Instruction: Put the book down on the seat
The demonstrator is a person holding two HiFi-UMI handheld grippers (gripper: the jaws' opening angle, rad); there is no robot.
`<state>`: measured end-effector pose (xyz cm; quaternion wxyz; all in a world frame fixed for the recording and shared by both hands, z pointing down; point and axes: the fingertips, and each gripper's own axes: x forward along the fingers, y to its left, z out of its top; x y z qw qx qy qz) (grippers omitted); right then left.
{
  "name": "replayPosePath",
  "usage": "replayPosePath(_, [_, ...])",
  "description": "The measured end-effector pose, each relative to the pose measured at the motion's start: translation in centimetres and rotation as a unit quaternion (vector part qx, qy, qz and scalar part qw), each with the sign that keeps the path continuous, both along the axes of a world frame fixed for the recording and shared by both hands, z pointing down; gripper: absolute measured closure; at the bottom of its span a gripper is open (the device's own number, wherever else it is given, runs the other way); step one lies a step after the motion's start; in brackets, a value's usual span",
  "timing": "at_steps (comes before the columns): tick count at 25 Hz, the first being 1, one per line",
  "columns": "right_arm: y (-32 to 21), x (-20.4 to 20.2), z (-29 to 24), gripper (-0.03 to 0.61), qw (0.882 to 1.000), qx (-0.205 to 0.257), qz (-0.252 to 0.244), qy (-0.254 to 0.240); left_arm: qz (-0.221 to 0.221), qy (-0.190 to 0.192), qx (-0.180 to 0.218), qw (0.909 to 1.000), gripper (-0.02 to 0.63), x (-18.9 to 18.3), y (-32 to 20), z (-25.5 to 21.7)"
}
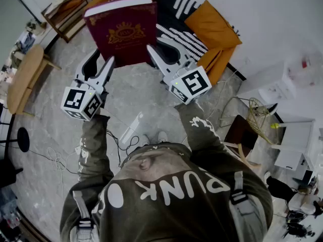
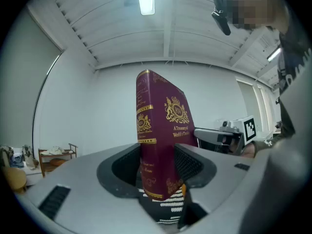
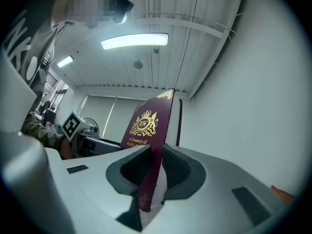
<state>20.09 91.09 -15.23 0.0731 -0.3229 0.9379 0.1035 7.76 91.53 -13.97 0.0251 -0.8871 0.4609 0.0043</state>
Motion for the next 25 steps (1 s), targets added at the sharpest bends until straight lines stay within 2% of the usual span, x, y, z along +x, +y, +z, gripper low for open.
replayPosePath(11, [-0.7,-0.4,0.2,0.494,1.000,-0.004,-0.011,-0.003,-0.001,0.002,0.002,1.0000,0.410,-0.5,-0.6,0.2])
replayPosePath(20, [-0.9,-3.5,1.1,0.492,1.000,-0.013,-0.010,0.008,0.003,0.006,-0.005,1.0000,0.410,-3.5,-0.8,1.0])
replayPosePath(25, [-3.0,-4.6,1.9,0.492,1.000,-0.022,-0.005,0.011,0.008,0.008,-0.015,0.9998,0.410,-4.6,-3.1,2.0])
